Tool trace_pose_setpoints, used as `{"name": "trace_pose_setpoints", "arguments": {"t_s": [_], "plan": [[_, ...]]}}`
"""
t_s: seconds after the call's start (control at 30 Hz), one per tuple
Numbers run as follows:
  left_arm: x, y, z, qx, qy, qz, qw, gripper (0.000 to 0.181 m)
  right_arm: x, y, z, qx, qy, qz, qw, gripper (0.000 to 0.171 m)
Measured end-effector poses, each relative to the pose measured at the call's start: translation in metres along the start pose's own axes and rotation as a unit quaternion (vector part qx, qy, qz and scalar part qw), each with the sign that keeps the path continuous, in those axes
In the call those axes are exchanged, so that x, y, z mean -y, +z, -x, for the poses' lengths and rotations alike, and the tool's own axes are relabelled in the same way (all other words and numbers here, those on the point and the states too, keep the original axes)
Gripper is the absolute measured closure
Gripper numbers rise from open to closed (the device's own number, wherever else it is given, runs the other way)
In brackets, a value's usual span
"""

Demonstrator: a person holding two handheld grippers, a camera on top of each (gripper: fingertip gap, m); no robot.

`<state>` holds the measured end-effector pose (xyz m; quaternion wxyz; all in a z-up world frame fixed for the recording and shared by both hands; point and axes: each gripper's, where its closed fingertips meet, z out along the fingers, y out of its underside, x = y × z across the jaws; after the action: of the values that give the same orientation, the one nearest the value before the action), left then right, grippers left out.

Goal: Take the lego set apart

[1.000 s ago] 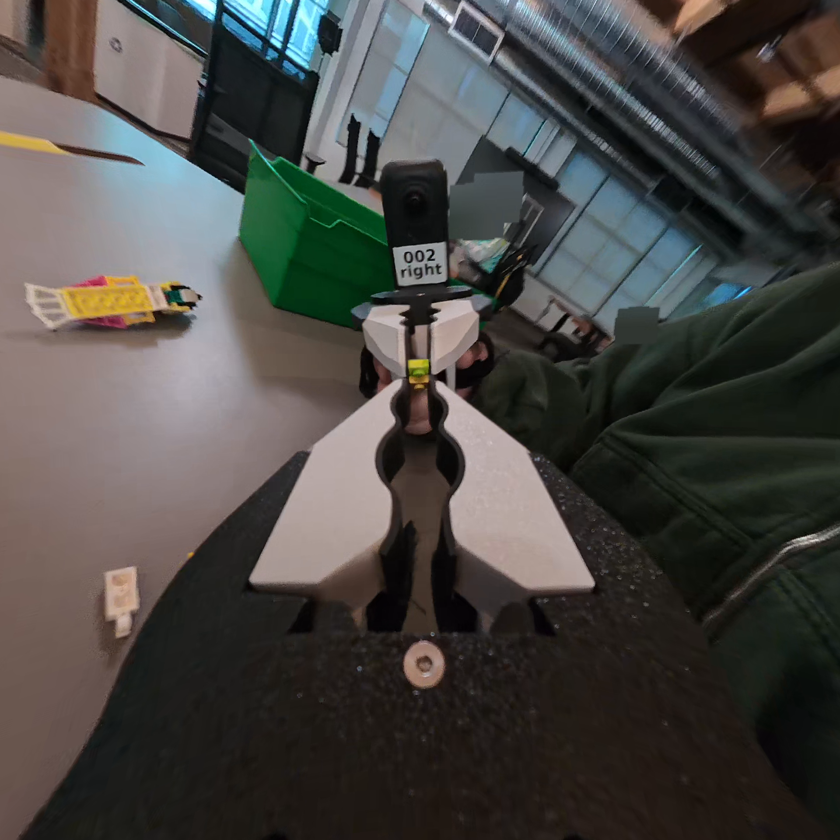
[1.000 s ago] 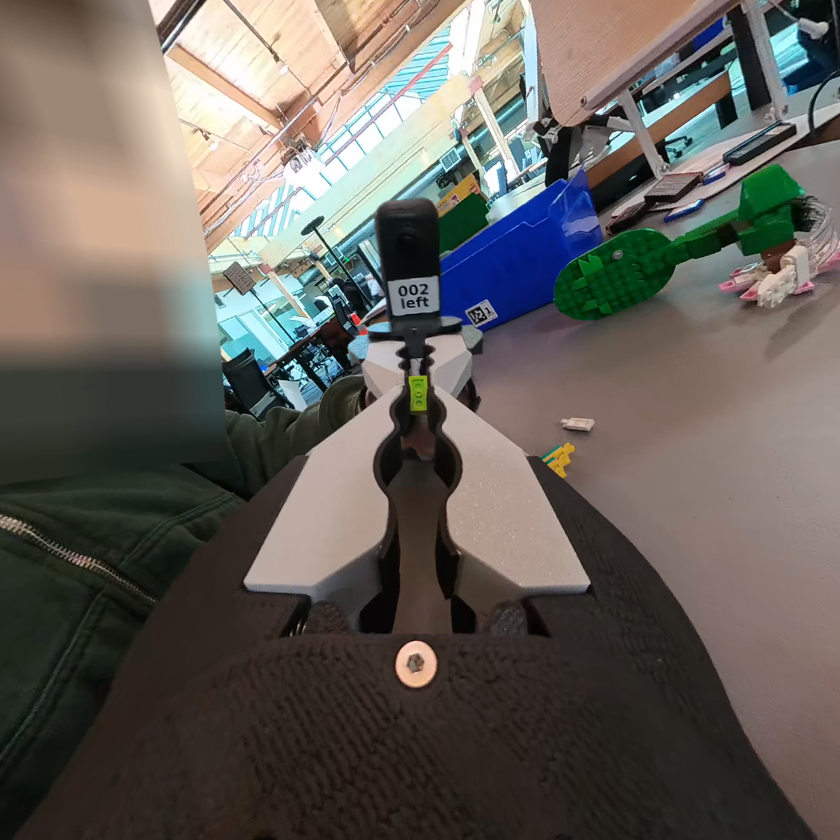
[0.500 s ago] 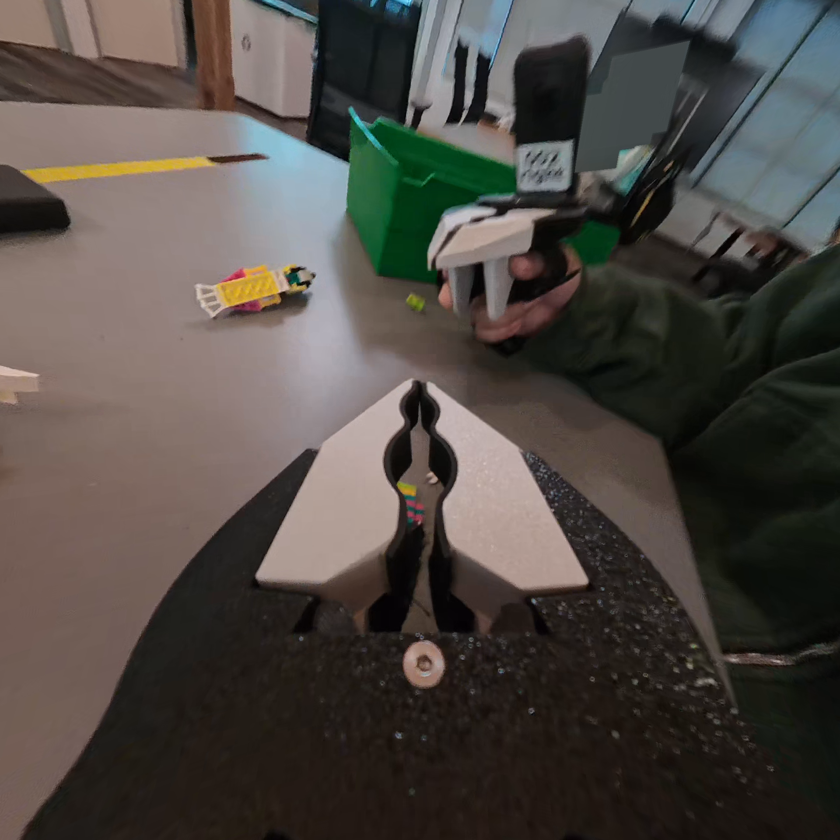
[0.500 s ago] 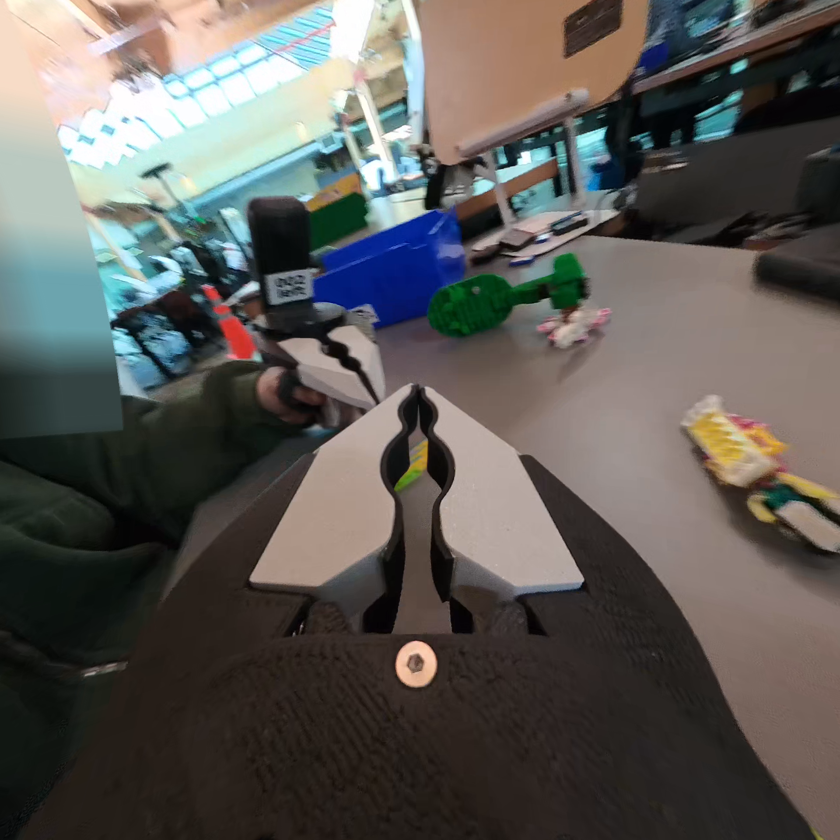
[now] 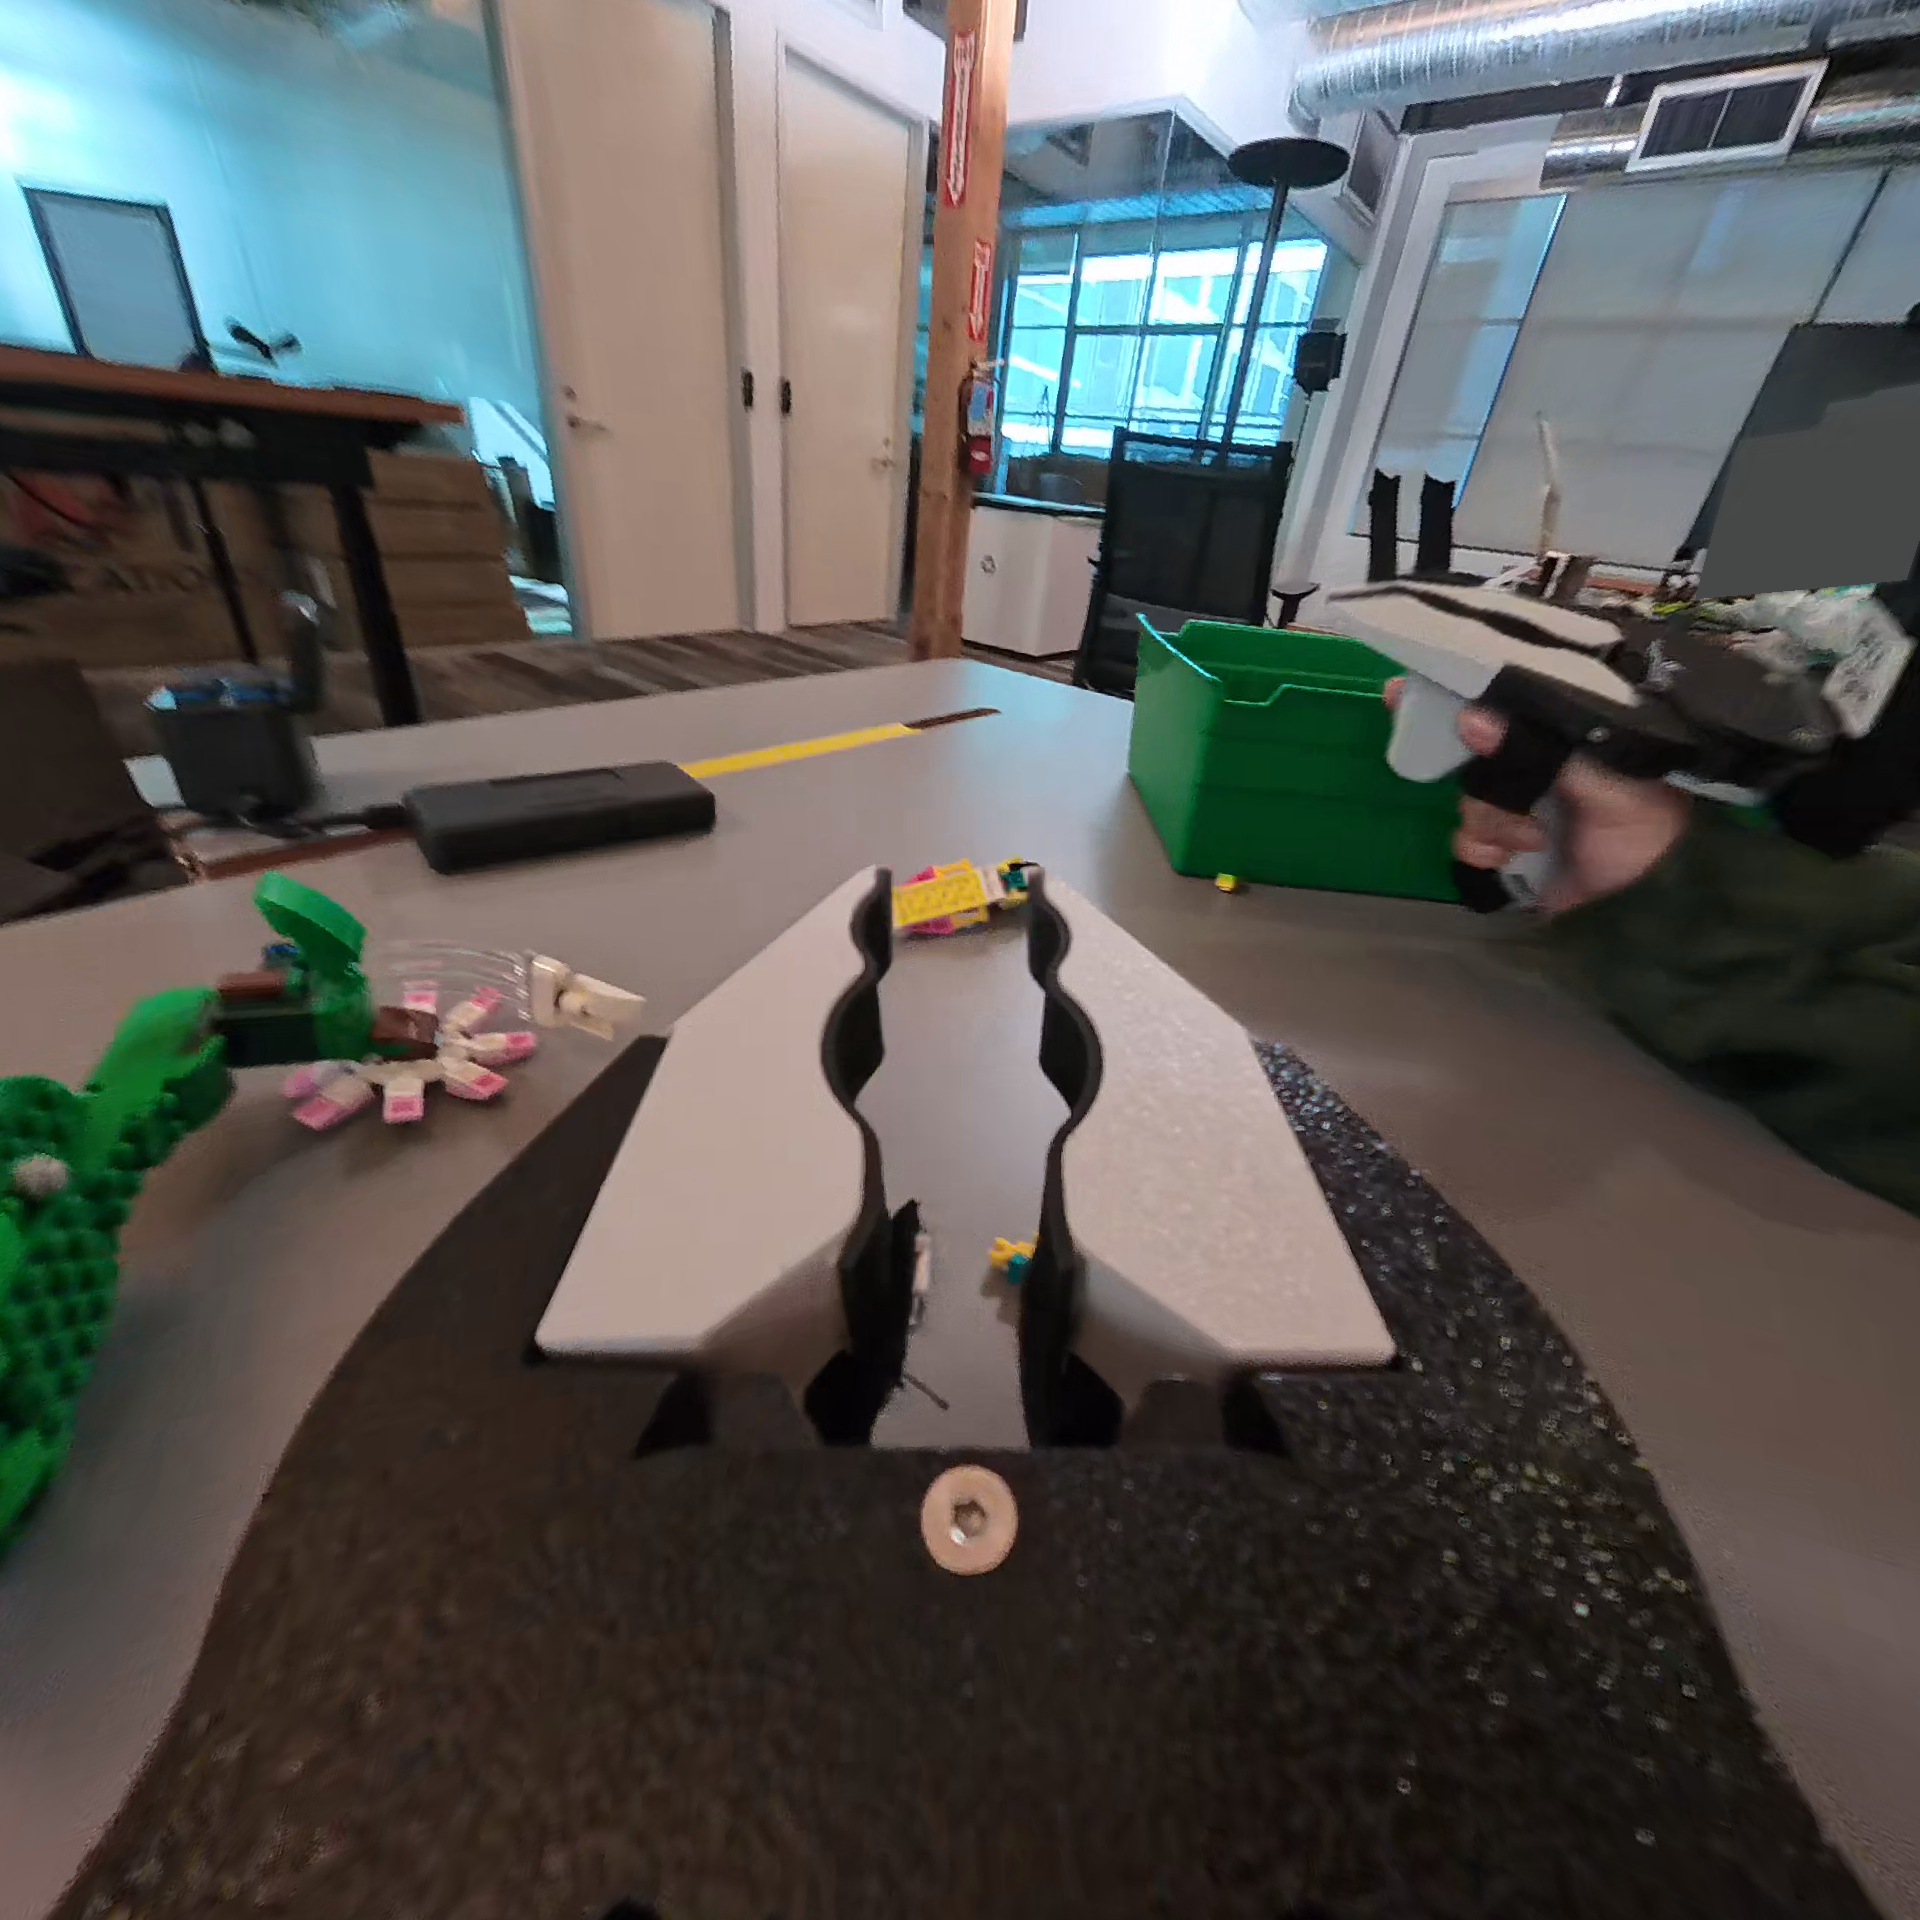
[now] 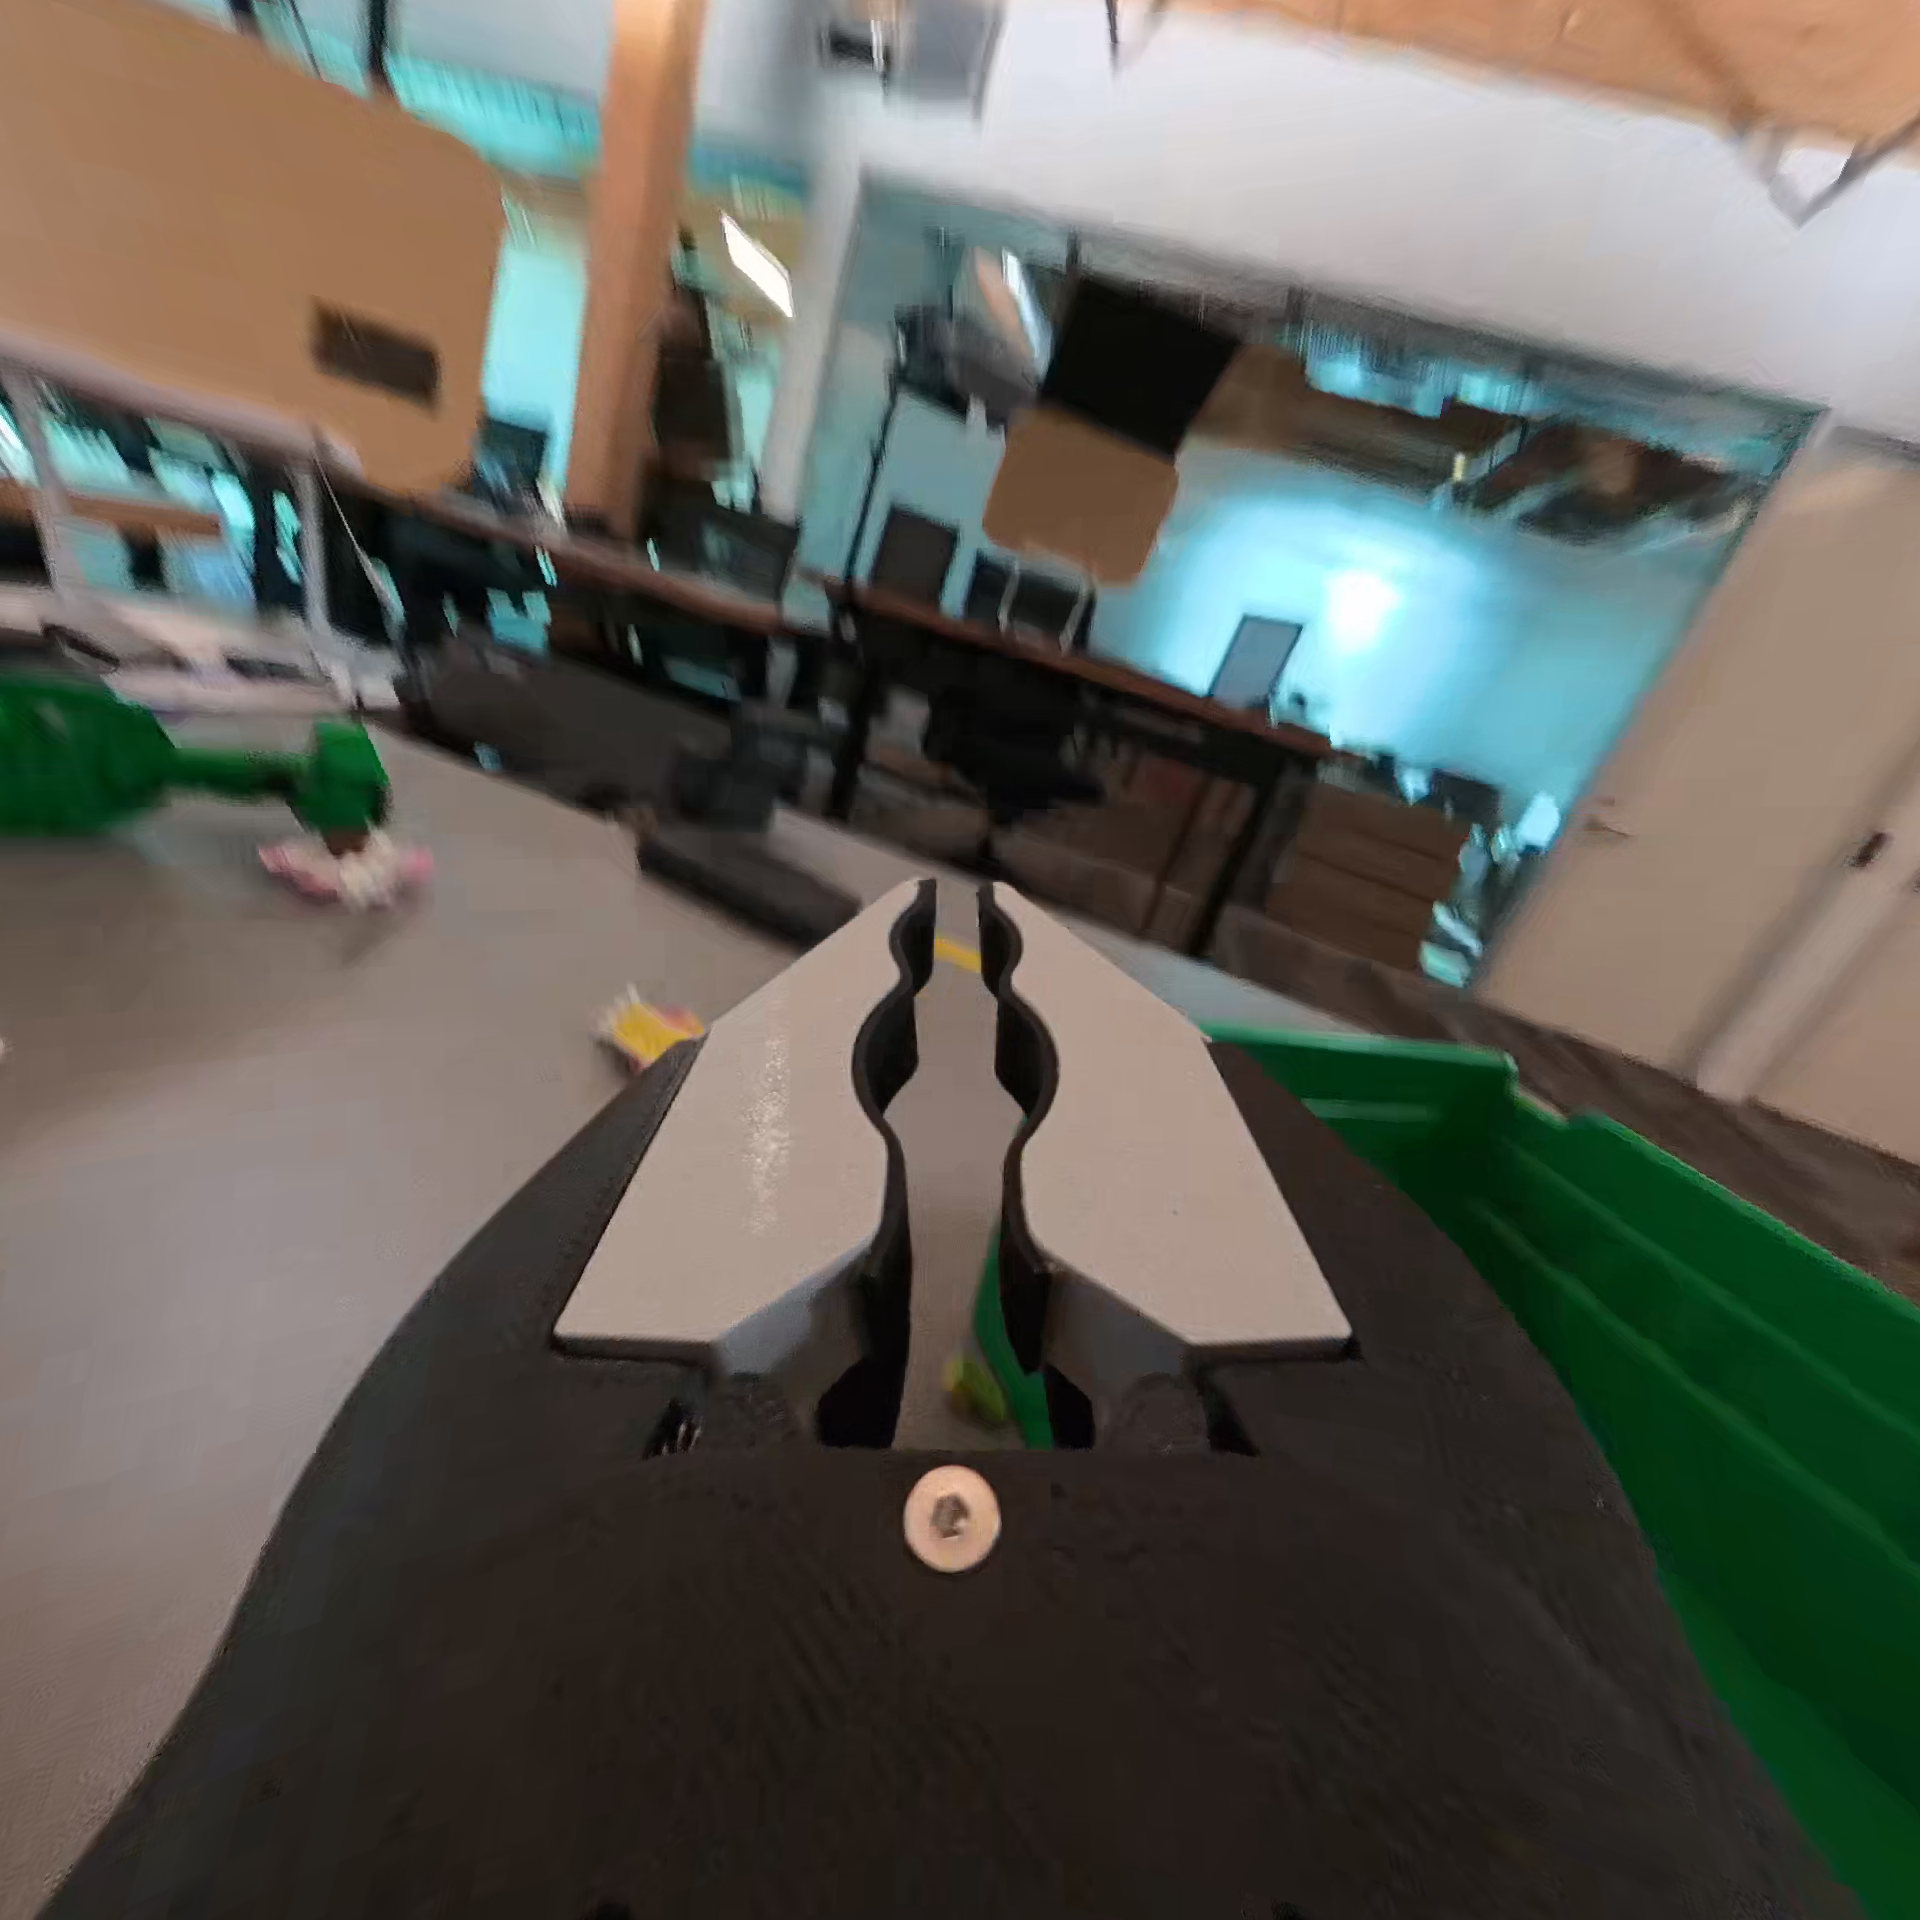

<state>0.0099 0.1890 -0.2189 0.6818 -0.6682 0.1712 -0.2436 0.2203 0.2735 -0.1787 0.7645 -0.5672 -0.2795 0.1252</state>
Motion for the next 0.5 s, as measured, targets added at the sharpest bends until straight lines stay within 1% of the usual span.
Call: {"name": "trace_pose_setpoints", "arguments": {"t_s": [0.07,0.13,0.2,0.23,0.33,0.43,0.5], "plan": [[0.002,0.003,-0.001,0.002,0.033,-0.007,0.999,0.155,-0.026,-0.009,-0.001,0.005,-0.007,0.106,0.994,0.166],[0.000,0.007,-0.011,-0.021,0.059,-0.004,0.998,0.155,-0.064,-0.025,0.008,0.044,0.020,0.229,0.972,0.164],[-0.004,0.012,-0.024,-0.056,0.083,0.004,0.995,0.158,-0.099,-0.043,0.013,0.064,0.055,0.327,0.941,0.154],[-0.006,0.014,-0.028,-0.068,0.093,0.008,0.993,0.158,-0.112,-0.048,0.011,0.061,0.072,0.358,0.929,0.147],[-0.012,0.021,-0.033,-0.090,0.100,0.024,0.991,0.160,-0.132,-0.049,0.001,0.030,0.102,0.398,0.911,0.139],[-0.008,0.020,-0.030,-0.095,0.075,0.015,0.992,0.160,-0.135,-0.036,-0.008,-0.008,0.079,0.401,0.913,0.142],[-0.004,0.017,-0.029,-0.101,0.060,0.003,0.993,0.160,-0.143,-0.030,-0.005,-0.012,0.062,0.423,0.904,0.144]]}}
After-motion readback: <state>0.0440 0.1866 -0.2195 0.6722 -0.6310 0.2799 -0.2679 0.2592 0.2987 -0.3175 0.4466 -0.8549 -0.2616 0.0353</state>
